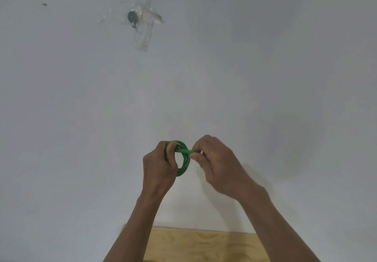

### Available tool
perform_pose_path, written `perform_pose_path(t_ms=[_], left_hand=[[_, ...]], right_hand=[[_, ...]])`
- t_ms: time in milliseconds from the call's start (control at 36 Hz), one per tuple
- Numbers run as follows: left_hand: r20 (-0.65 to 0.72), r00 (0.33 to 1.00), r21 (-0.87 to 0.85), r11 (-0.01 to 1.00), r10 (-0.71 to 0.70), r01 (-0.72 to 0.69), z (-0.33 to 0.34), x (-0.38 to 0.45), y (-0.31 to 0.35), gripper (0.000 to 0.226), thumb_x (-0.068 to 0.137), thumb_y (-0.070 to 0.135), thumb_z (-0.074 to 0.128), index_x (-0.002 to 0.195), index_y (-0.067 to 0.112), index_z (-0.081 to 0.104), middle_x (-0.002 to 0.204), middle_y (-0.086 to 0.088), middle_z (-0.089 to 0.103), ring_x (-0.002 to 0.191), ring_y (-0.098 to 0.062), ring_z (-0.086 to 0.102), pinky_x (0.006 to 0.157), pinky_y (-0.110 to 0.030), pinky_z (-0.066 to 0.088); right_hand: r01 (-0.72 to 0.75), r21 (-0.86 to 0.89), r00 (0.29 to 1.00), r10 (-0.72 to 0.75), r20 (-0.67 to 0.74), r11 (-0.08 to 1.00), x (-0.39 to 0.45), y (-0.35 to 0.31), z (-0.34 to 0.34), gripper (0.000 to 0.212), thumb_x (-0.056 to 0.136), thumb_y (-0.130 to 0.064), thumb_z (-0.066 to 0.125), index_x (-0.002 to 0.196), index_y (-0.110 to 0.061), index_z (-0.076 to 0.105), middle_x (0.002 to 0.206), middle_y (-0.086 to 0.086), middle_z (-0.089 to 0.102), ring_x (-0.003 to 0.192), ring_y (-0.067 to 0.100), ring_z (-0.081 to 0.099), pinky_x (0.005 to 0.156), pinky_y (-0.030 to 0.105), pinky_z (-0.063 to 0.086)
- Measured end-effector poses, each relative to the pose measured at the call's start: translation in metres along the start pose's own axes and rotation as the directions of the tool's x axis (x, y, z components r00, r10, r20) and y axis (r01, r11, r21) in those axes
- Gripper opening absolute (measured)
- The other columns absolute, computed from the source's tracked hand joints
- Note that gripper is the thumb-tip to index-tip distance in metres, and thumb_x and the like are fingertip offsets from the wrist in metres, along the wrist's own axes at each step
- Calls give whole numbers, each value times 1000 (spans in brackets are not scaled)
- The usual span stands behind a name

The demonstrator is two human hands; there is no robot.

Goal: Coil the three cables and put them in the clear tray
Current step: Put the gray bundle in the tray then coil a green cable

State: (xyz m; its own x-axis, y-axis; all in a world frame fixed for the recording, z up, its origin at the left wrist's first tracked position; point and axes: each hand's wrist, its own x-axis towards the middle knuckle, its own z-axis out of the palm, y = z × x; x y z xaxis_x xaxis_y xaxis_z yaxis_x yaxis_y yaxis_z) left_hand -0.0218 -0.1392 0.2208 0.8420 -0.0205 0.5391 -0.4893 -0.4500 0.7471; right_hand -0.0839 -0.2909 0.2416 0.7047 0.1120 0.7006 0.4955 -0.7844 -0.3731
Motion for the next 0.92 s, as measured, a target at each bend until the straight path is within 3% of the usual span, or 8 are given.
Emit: perform_pose_path(t_ms=[83,167,333,417,500,583,750,917], left_hand=[[93,996,14,1000,9,-11,-5,0,-3,28,103,21,46,86,20,69,51,7,49,54,-9,48,49,-15,36],[165,986,-46,999,12,-4,-3,-7,2,33,103,25,43,81,22,68,53,3,52,48,-9,43,50,-21,35],[186,982,-113,992,-37,59,5,-16,17,34,104,26,43,77,25,65,56,24,58,53,-3,51,52,-15,36],[170,985,-91,994,-41,57,3,-15,16,32,104,26,44,80,29,66,59,27,60,58,0,55,55,-12,39],[148,988,-92,994,-37,51,0,-15,13,31,104,27,46,84,28,69,59,22,61,60,4,58,56,-10,40],[149,988,-83,995,-40,52,-1,-16,14,30,103,26,47,84,28,70,61,19,62,61,6,60,56,-9,40],[115,993,-2,1000,0,0,2,-13,11,27,102,23,50,87,23,73,63,20,61,67,4,59,59,-8,40],[111,994,14,1000,-25,24,-3,-11,6,29,102,23,49,88,24,75,62,15,64,65,-3,59,55,-13,39]], right_hand=[[-47,-98,996,40,-75,994,1,24,1,11,97,-9,52,97,-9,63,93,-2,60,81,19,53,73,26,43],[-273,219,944,305,-124,937,-6,32,10,16,98,-8,58,102,-15,72,86,-5,70,76,10,64,73,29,56],[-553,680,710,699,84,480,-22,7,41,23,95,2,61,99,-14,76,86,5,79,79,19,75,77,35,60],[-570,812,613,723,319,125,-21,0,37,19,96,1,59,100,-6,76,89,17,77,76,23,72,73,33,58],[-609,790,577,648,497,-63,-19,-2,31,20,98,-4,56,109,-3,72,87,14,73,77,23,69,85,43,59],[-640,758,573,581,578,-124,-18,-3,28,27,96,-2,52,118,-2,68,86,12,71,78,24,68,97,51,52],[-552,777,618,478,625,-302,-21,-4,25,41,87,-18,48,120,-6,68,98,19,66,88,29,63,93,50,47],[-591,807,733,423,533,7,-28,-5,30,71,69,5,69,134,-13,50,101,15,68,96,31,64,97,50,50]])
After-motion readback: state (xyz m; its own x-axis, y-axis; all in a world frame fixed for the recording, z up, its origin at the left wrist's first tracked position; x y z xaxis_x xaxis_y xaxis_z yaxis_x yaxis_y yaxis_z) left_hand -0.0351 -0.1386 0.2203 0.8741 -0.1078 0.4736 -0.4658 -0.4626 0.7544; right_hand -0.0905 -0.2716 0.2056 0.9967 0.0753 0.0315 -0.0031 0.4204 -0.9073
